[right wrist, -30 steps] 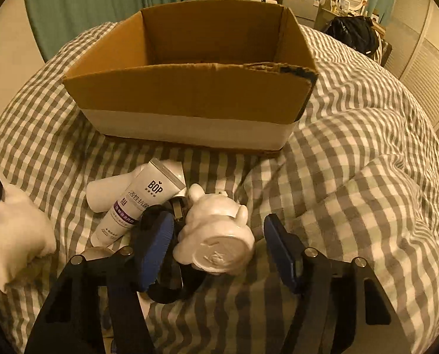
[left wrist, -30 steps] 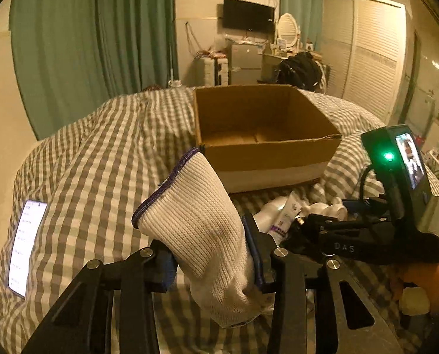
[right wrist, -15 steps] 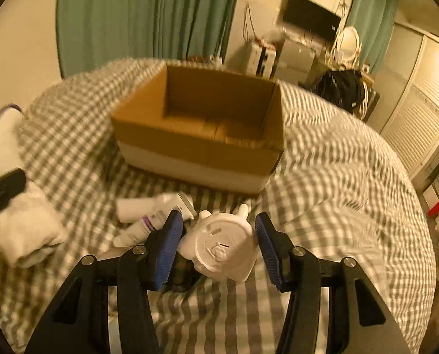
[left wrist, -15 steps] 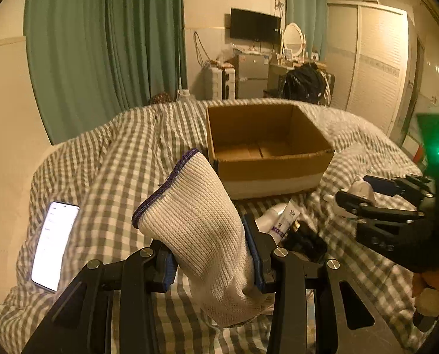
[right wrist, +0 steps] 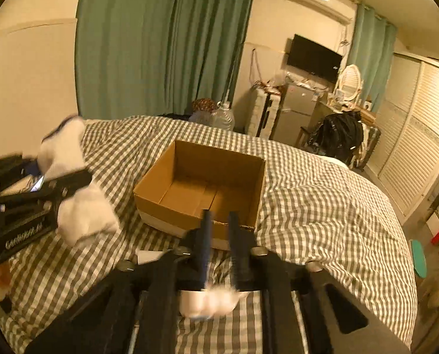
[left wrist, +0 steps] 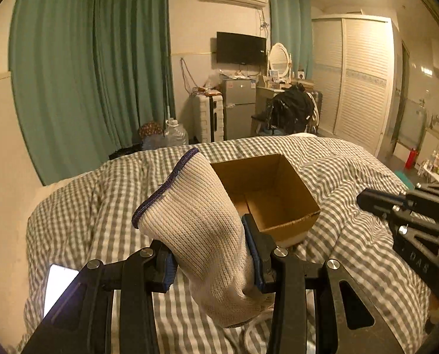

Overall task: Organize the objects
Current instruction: 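Carry the white sock into the cardboard box and open the left gripper, then grasp the tape roll with the left gripper while the right gripper grasps the tissue pack, then carry the tape roll and tissue pack into the box and release both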

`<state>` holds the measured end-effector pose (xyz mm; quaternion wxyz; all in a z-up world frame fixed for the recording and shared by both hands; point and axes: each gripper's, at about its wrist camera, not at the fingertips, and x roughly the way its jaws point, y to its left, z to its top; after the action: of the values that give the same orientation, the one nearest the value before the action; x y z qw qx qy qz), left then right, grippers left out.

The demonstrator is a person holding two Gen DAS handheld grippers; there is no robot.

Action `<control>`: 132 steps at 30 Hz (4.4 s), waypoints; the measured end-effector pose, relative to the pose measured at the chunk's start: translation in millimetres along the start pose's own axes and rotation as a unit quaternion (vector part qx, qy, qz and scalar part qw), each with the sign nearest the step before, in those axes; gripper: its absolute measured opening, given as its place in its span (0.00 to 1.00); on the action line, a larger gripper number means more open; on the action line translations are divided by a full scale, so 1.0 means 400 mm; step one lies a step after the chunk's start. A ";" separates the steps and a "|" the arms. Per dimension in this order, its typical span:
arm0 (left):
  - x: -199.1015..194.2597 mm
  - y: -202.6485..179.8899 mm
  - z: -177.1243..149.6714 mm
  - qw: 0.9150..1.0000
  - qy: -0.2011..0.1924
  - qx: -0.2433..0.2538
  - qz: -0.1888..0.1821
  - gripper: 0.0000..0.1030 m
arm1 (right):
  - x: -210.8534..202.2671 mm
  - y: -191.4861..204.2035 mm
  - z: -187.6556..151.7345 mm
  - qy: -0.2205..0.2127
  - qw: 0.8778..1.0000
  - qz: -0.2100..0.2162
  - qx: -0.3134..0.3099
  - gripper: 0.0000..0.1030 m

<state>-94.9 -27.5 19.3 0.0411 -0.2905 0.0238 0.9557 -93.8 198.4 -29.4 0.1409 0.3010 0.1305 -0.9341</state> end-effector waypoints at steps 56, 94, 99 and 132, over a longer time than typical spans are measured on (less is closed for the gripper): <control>-0.100 0.016 -0.138 0.997 0.038 0.009 0.066 0.98 | -0.140 0.002 -0.045 0.008 0.998 0.050 0.040 0.90; 0.090 -0.126 -0.415 0.982 0.187 0.023 -0.027 0.98 | 0.001 0.052 -0.316 0.094 0.993 0.061 0.024 0.46; 0.141 -0.179 -0.407 0.976 0.208 0.026 -0.058 0.98 | 0.015 0.006 -0.313 0.087 0.994 0.048 0.039 0.46; 0.001 -0.148 -0.340 0.981 0.170 -0.015 -0.090 0.78 | -0.067 0.034 -0.275 0.046 0.999 0.016 0.021 0.46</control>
<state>-14.4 21.9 -95.0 0.1178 -0.4502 -0.0099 0.8851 -10.5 227.0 -101.5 0.1432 0.3489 0.1124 -0.9193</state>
